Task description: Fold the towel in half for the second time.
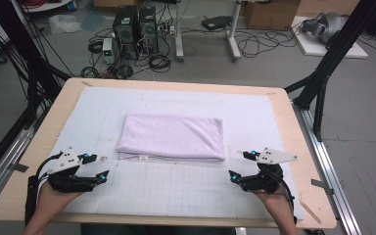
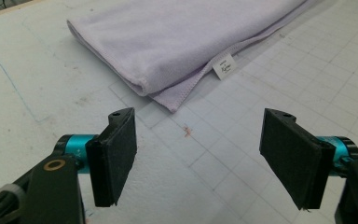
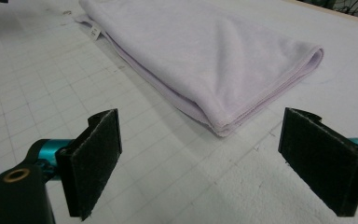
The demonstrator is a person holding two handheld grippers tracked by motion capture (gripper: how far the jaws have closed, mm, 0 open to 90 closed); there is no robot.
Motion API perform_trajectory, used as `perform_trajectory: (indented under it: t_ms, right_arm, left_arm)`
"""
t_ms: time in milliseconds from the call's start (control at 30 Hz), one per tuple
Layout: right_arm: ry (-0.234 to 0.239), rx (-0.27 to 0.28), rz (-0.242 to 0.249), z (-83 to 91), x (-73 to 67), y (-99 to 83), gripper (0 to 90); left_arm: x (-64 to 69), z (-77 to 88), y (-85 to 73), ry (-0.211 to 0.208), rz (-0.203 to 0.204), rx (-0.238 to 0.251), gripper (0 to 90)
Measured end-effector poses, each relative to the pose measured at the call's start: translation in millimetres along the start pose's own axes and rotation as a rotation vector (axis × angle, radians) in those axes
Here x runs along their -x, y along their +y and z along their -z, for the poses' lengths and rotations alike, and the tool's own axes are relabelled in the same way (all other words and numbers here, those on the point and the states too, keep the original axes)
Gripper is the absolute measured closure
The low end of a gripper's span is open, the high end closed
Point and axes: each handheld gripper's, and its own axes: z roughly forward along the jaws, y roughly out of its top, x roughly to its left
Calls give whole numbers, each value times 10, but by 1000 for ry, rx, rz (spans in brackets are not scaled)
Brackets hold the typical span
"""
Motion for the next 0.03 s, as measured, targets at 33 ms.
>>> perform_trajectory:
  t_ms: [33]
  right_arm:
    - [2,-2,-2,-1,-4,-5,125]
  left_arm:
    - [0,0,0,0,0,0,277]
